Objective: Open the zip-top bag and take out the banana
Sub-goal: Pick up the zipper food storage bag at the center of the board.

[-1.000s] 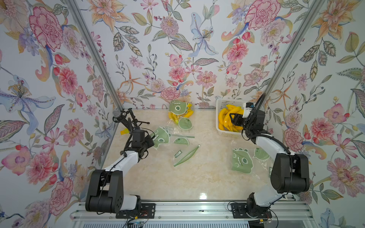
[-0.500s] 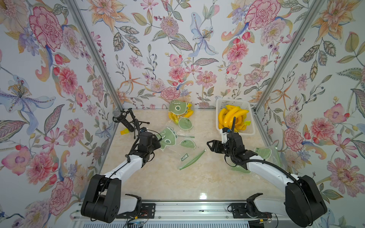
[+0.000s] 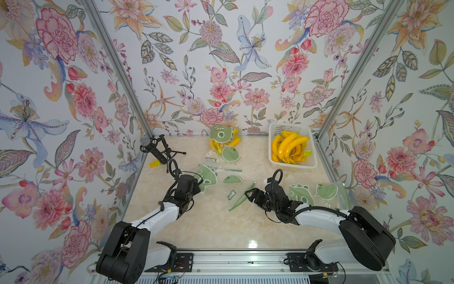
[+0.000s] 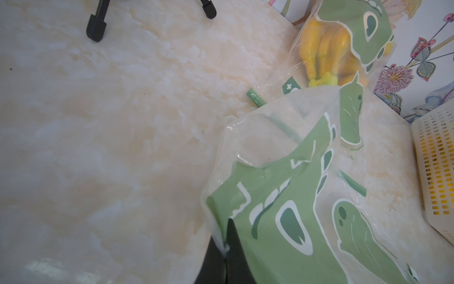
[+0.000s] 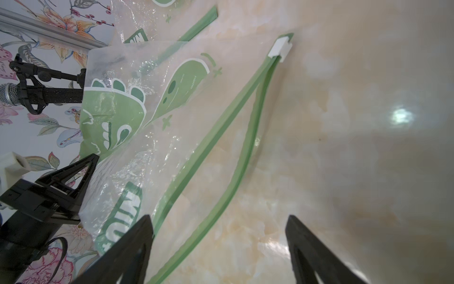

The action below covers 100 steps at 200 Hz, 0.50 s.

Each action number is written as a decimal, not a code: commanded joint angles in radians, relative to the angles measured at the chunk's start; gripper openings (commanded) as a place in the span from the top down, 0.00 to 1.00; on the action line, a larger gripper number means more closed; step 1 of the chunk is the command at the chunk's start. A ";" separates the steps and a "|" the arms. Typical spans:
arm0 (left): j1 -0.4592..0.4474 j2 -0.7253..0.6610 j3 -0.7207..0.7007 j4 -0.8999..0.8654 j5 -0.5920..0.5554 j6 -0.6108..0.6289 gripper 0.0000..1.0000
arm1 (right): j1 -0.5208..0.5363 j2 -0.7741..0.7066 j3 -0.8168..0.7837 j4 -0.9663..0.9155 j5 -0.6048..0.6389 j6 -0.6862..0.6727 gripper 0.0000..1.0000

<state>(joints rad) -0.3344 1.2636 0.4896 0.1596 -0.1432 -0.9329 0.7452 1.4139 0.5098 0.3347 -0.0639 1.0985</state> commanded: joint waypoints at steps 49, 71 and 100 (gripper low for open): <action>-0.029 -0.012 -0.025 0.023 -0.053 -0.039 1.00 | 0.060 0.157 0.013 0.241 -0.026 0.217 0.13; -0.039 -0.015 -0.026 0.023 -0.055 -0.044 1.00 | 0.063 0.223 0.020 0.322 -0.039 0.245 0.13; -0.051 -0.024 -0.035 0.020 -0.061 -0.052 1.00 | 0.061 0.292 0.052 0.392 -0.038 0.236 0.34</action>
<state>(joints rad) -0.3683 1.2621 0.4759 0.1654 -0.1658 -0.9546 0.7994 1.6547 0.5274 0.6334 -0.0963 1.2961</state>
